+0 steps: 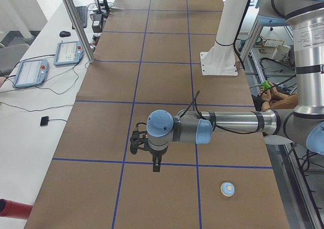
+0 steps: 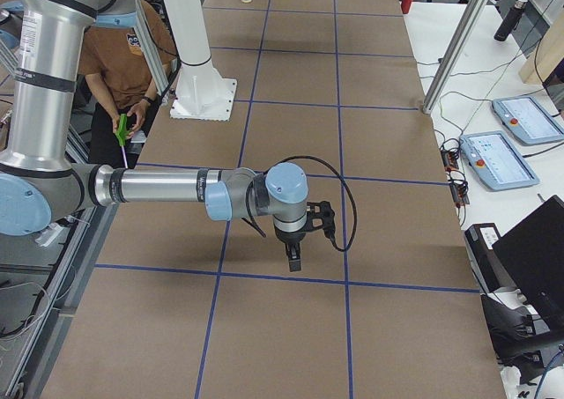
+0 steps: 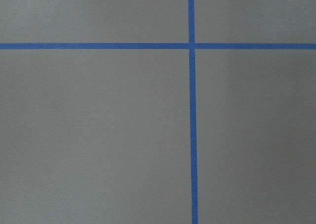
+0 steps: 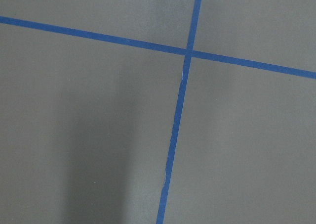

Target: Place and press bell with both arms

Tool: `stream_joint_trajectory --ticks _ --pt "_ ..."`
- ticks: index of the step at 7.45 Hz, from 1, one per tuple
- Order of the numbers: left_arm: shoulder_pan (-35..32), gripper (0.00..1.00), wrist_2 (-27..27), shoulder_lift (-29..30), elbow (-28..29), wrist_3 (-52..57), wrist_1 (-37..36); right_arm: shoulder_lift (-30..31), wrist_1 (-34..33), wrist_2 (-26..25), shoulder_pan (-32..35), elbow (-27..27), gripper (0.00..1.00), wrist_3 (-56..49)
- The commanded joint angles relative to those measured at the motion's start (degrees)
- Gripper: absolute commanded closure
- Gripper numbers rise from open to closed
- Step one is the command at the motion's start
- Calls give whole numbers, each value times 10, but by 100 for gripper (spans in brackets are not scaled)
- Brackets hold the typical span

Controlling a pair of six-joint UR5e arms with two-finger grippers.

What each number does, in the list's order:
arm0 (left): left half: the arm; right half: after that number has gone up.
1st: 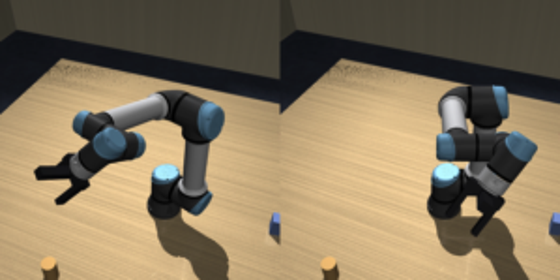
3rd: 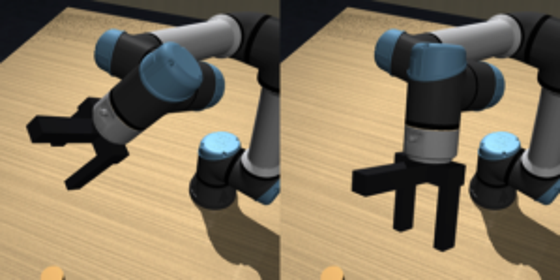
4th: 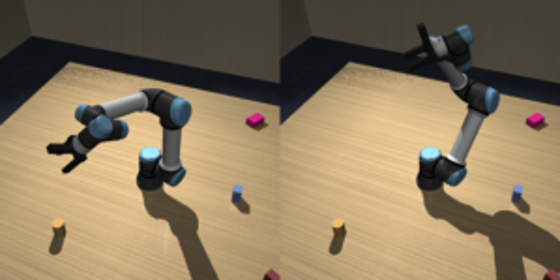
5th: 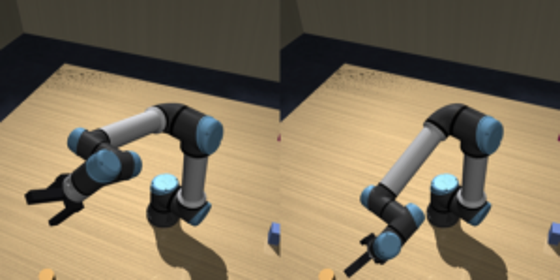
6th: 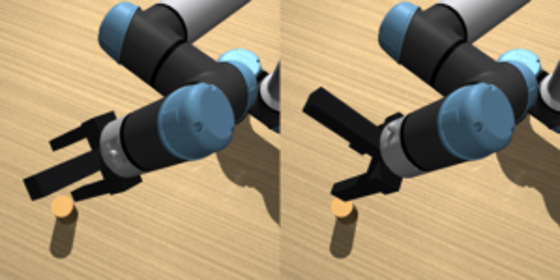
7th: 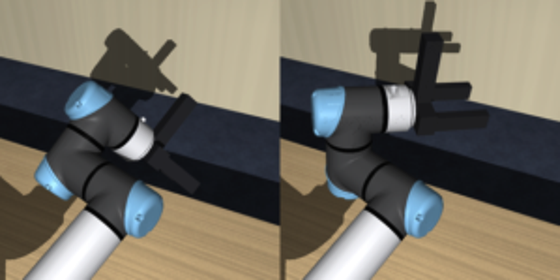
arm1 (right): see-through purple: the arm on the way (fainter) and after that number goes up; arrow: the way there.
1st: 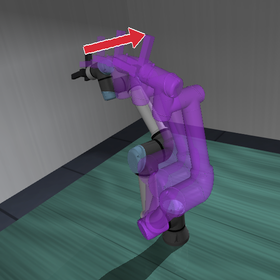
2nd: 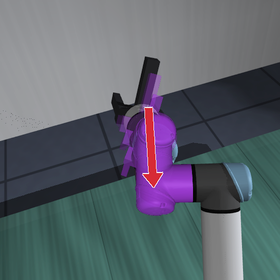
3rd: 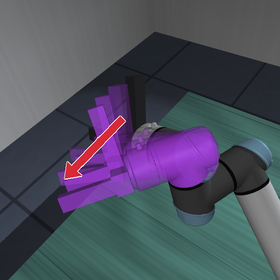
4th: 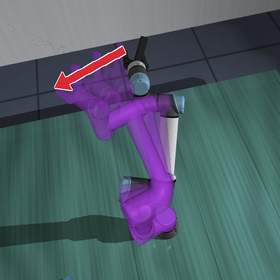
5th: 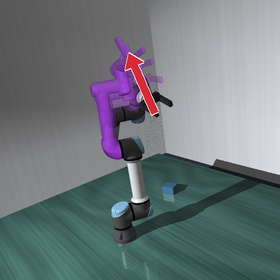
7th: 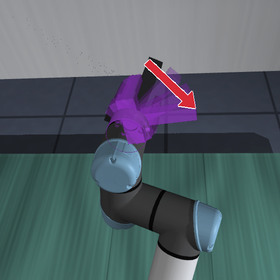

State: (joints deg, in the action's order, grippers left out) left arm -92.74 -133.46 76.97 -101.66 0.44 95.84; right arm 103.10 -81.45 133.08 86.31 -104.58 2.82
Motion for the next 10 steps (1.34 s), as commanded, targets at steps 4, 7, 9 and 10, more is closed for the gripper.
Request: stream_joint_trajectory --ticks 4,7,9,10 --pt "2 0 0 -23 -4 0 29 -10 2 19 -4 3 0 46" --pt "3 0 -1 -31 -3 0 34 -6 7 22 -5 4 0 51" --pt "18 0 -35 -51 1 -6 33 -5 9 47 -5 6 0 51" --pt "47 0 -30 -55 1 -5 31 -6 11 46 -5 5 0 43"
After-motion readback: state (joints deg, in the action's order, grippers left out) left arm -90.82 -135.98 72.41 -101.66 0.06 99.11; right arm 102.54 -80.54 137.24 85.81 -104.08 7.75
